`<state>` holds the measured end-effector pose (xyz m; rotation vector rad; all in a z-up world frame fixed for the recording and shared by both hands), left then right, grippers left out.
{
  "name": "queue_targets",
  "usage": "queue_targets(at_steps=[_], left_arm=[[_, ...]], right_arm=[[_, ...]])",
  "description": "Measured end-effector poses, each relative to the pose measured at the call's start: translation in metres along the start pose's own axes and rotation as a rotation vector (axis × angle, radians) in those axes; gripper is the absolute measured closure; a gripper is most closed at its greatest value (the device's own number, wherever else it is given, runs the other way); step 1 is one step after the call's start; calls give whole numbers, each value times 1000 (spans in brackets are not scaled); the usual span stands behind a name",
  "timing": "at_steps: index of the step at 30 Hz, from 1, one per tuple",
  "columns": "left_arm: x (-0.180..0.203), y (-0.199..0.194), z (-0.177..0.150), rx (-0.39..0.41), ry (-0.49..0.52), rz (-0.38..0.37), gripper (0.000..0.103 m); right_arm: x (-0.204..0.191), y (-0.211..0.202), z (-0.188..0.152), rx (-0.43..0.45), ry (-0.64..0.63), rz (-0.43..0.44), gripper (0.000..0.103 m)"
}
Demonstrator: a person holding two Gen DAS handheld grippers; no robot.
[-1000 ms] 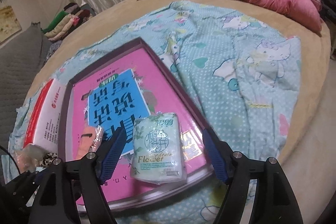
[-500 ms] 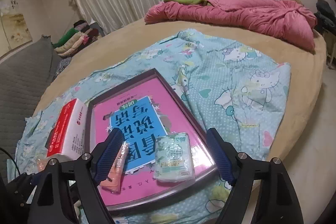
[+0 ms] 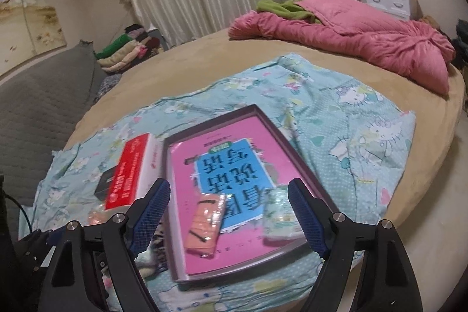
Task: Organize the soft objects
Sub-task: 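Move both open tools back over the pile of items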
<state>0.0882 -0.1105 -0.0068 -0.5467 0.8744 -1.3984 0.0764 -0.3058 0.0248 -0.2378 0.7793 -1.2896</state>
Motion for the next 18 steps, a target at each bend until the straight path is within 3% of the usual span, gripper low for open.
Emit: queue_targets(at_steps=[18], left_arm=[[-120,-14,-12,-14,-169,117,19]], right_arm=[[-80,-5,-8,-33,-143,110,19]])
Point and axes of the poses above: each gripper's, at about its wrist camera, not at the fingertips, and y roughly the way its jaws point, x to its right, z to its top, the point moved 2 cm from there along y, roughly the way its jaws point, and after that the axes turned 13 degrees about z, right-handed, at the moved point
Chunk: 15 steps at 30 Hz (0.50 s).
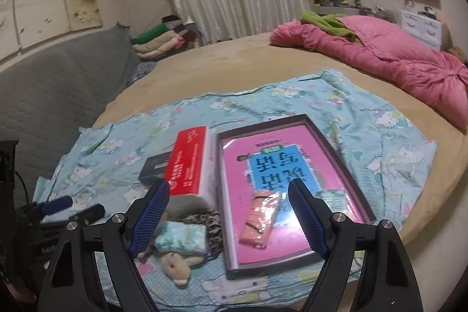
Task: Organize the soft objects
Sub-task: 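Move both open tools back over the pile of items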
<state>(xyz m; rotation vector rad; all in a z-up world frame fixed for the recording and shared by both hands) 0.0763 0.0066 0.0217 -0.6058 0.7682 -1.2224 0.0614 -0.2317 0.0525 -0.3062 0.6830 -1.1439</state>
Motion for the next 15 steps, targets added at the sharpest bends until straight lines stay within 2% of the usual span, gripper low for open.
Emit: queue_targets(at_steps=[6,12,15], left_arm=[[-39,7,-7,-12,-45,24,19],[-60,19,-21,-38,-59,29,19],[-68,28,-29,-69,-73,7,19]], right_arm=[[-19,9,-7,-33,-43,31,19],[-36,20,-15,-66,-74,61,19],[-44,26,-20,-81,-83,76,19]])
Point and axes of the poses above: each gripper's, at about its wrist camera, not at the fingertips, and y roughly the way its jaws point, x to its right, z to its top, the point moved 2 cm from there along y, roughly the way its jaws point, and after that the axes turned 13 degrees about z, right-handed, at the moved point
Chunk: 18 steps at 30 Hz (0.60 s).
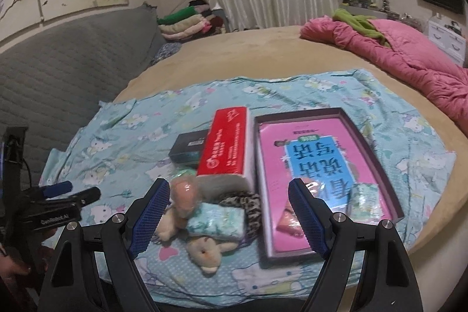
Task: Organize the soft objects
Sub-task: 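Move both open tools back over the pile of items, then grasp the bagged peach plush with the right tool while the left tool grasps the white snack bag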
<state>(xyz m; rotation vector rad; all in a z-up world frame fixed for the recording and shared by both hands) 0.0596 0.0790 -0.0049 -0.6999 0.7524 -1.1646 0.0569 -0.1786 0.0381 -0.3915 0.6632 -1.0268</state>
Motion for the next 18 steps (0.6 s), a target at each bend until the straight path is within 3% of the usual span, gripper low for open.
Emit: queue_targets(at_steps=[4,8,12,18], left_arm=[[-1,11,-6,-16,3,-32,19],[8,30,-17,-56,40,-163,19],[23,47,-25,-48,123,-144,19],[38,73,-23,-68,169,-179,19]], right_arm=[[-9,14,-8,-33,19,40,19],[-19,33,-20,-86,-3,57,19],[-23,46,-30,-120,-31,65,19],[-16,74,-32,-162,-7,57,19]])
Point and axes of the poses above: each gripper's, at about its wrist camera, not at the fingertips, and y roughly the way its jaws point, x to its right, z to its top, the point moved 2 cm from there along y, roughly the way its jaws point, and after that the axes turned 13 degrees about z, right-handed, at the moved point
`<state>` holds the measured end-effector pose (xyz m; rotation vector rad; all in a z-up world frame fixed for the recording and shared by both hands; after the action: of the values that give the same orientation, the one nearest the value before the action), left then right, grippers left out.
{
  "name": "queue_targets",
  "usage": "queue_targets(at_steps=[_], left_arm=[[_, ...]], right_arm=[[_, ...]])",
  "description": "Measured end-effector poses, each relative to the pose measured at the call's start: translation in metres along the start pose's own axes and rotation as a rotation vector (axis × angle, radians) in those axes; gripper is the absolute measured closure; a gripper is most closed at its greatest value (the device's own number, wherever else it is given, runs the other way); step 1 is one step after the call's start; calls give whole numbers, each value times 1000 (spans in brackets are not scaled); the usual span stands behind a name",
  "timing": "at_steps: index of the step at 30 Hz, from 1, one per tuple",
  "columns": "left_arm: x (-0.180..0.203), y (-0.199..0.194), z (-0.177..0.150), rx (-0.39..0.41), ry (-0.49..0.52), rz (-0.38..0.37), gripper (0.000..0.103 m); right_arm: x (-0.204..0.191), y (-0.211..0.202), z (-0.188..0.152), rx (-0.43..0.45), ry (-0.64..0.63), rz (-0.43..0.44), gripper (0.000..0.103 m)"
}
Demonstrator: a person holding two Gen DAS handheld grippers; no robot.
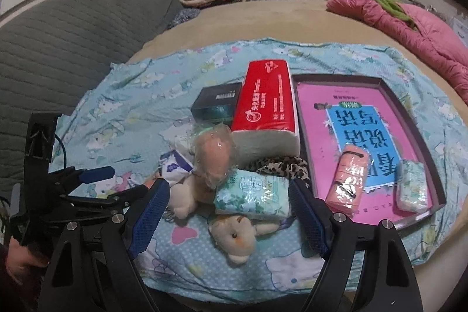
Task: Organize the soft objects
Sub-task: 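Grasp the bagged peach plush with the right tool while the left tool grasps the white snack bag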
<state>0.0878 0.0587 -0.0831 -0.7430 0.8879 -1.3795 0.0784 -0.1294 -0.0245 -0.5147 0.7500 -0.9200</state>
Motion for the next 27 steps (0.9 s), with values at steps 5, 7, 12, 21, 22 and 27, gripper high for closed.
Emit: queue_targets(at_steps=[5,7,12,21,22,27], left_arm=[[1,13,-2,-11,0,-21,19],[1,14,-2,-6,0,-35,19],[0,16,-1,13,5,-70,19],[0,26,1,18,7,-98,21],[0,26,1,18,7,-106,22],[-1,27,3,27,-16,-144,27]], right_arm=[[1,27,9,-29,16,-8,19],[0,40,11,-47,11,-28,19],[-6,61,13,-53,-16,-102,19],[-9,80,13,-61,-36,-118,37],[-9,79,13,-56,-35,-119,39],[-7,75,14,-25,-33,-103,52]])
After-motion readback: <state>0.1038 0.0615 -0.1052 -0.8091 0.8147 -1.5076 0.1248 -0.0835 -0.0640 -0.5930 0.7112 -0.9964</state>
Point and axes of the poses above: each gripper's, at about its wrist camera, not at the fingertips, and y roughly the way its jaws point, x to its right, z to its top, the point moved 2 cm from there along y, roughly the way its jaws point, and after that the axes turned 13 degrees about z, right-handed, at the moved point
